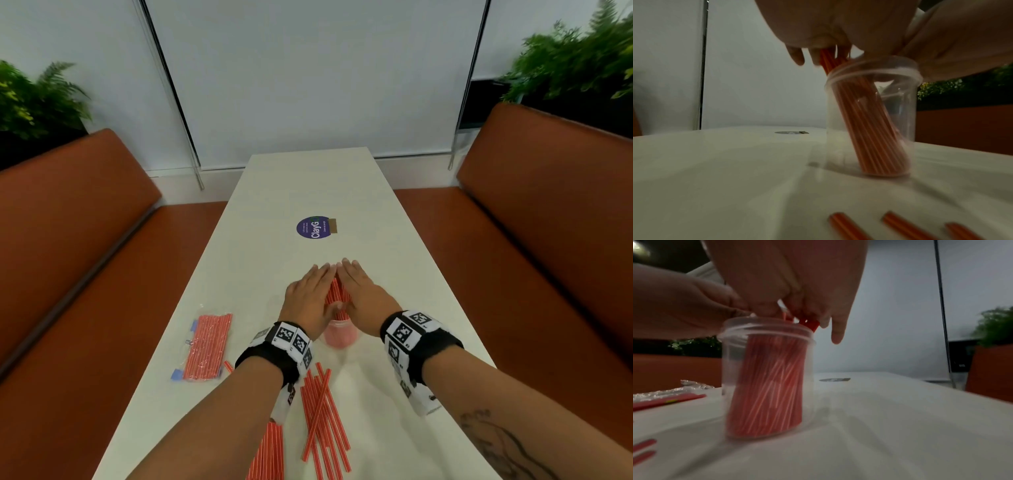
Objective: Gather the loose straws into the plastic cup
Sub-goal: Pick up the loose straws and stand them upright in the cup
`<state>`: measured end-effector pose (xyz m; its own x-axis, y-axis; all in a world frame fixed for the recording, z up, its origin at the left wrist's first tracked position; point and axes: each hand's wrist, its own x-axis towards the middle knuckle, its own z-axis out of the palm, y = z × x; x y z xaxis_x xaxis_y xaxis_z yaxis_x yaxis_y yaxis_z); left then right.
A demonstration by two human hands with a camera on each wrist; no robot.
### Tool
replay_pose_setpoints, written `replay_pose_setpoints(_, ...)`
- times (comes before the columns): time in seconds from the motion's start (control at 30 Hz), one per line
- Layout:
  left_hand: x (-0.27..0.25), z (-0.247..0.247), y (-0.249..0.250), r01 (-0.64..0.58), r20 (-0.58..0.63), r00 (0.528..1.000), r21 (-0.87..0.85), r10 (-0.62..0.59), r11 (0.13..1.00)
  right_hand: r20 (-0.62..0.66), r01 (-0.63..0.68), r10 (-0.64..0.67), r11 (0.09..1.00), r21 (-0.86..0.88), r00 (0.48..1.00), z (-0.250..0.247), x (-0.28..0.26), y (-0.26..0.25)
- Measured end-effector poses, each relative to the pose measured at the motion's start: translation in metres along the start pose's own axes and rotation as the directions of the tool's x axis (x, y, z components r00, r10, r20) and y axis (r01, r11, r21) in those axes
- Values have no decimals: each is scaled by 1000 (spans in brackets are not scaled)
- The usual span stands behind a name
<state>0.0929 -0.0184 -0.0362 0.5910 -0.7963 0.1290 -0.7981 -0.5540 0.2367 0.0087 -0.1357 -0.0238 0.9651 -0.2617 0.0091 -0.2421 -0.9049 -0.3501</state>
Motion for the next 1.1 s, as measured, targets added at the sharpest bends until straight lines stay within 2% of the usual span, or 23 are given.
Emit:
replay_pose_setpoints(0.07, 2, -2, -3, -38, 46, 998, 33, 37, 999, 12, 6, -7, 997, 75, 1000, 0, 0, 2)
replay_pose_setpoints(0.13, 5, -7, -6, -43, 15, 999, 34, 43, 998, -109, 9, 8, 988, 154, 994, 0, 1, 5)
replay_pose_setpoints(0.2, 6, -12, -7, -1, -45, 999, -7, 0, 1000, -207, 7, 24, 989, 147, 978, 1, 0, 7)
replay_pose_setpoints(0.23, 5, -12, -7, 5, -44, 999, -14, -5, 1000, -189, 6, 18, 992, 127, 982, 2, 0, 7)
replay_pose_setpoints(0.33, 5, -9, -3, -41, 79, 996, 55, 36, 998, -16, -15, 16, 998, 60, 1000, 6, 0, 6)
replay_pose_setpoints(0.37, 5, -9, -2, -45, 95, 995, 64, 39, 997, -20, -20, 21, 998, 55, 1000, 6, 0, 6)
replay_pose_setpoints(0.43, 7, -13, -3, -22, 46, 999, 38, 20, 999, -147, -35, 46, 996, 80, 988, 4, 0, 7)
replay_pose_setpoints(0.5, 7, -17, -4, 69, -47, 996, -28, -70, 997, -258, -106, 140, 985, 139, 956, 2, -1, 7)
replay_pose_setpoints(0.53, 7, -17, -4, 141, -71, 987, -77, -147, 987, -251, -162, 213, 964, 208, 944, 1, -1, 6)
replay_pose_setpoints(0.6, 7, -15, -5, 275, -27, 958, -215, -287, 937, -143, -280, 358, 878, 388, 923, -2, 1, 6)
replay_pose_setpoints(0.67, 8, -11, -2, 324, 44, 943, -330, -329, 886, -63, -317, 377, 847, 426, 924, -5, 3, 4)
replay_pose_setpoints(0.77, 9, -11, 2, 288, 27, 956, -261, -291, 921, -92, -242, 280, 924, 298, 956, -11, 4, -7)
replay_pose_setpoints(0.83, 12, -13, 2, 263, 1, 964, -174, -267, 949, -87, -219, 249, 940, 262, 965, -11, 5, -13)
replay_pose_setpoints(0.93, 16, -17, -2, 254, 30, 967, -86, -252, 964, -94, -227, 255, 945, 236, 963, -9, 10, -13)
replay_pose_setpoints(1.0, 16, -16, -7, 247, 54, 969, -133, -242, 960, -119, -247, 287, 931, 270, 950, -11, 12, -9)
replay_pose_setpoints(1.1, 11, -15, -13, 234, 23, 971, -322, -239, 917, -168, -234, 332, 872, 429, 928, -13, 13, -5)
